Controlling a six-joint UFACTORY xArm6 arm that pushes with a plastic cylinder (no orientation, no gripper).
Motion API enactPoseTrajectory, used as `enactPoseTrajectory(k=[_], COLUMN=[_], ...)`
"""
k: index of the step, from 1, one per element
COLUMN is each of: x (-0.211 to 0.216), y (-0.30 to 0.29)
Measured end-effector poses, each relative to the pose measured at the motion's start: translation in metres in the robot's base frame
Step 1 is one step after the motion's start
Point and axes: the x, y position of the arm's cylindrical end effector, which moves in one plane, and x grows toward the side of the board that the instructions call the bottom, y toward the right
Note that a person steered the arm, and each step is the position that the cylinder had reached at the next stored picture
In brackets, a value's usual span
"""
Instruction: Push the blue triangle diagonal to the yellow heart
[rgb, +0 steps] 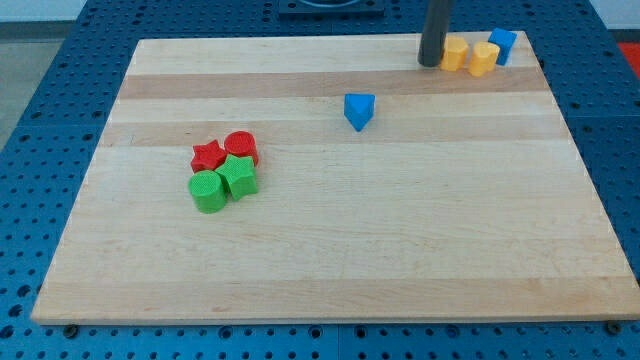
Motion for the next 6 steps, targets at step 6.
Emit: enactPoseTrajectory(k=[6], x=[0.061], y=[-0.149])
